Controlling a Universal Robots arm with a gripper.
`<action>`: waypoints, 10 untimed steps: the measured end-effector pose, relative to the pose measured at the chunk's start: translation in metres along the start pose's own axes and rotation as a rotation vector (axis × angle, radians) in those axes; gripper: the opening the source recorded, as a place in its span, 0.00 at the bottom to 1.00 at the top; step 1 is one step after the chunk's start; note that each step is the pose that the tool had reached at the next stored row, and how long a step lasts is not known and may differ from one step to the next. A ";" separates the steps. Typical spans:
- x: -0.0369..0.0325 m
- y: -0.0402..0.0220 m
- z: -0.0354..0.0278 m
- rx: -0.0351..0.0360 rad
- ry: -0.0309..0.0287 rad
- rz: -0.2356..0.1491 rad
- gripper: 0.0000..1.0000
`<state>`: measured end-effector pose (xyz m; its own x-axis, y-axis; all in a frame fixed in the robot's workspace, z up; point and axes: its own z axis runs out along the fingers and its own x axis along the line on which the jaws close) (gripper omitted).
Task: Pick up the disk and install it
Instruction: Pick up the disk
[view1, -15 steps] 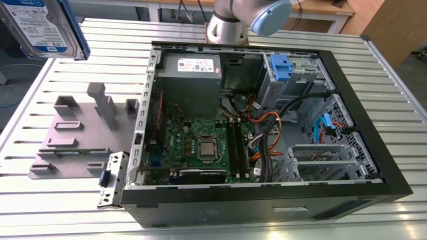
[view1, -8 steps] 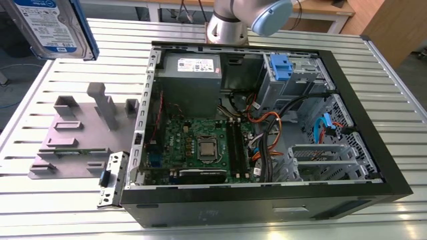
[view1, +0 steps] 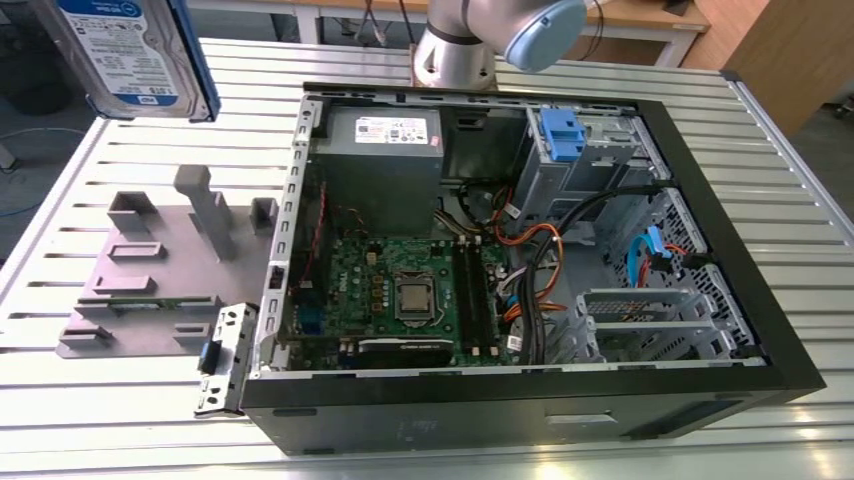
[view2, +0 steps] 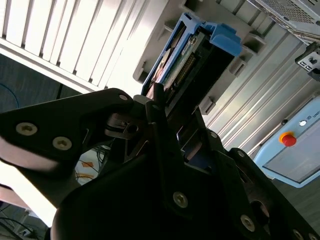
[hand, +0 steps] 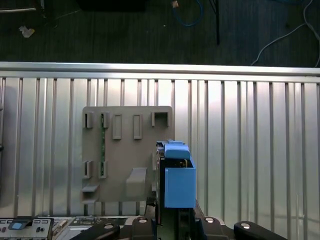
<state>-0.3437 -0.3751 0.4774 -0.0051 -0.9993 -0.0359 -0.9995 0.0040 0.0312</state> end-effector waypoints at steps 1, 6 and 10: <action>0.0000 -0.0025 -0.0001 0.0000 0.0000 0.000 0.35; -0.0001 -0.0159 -0.0004 0.0000 0.0000 0.000 0.35; -0.0001 -0.0265 -0.0007 0.0000 0.0000 0.000 0.35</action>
<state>-0.3172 -0.3751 0.4773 -0.0051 -0.9993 -0.0359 -0.9995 0.0040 0.0312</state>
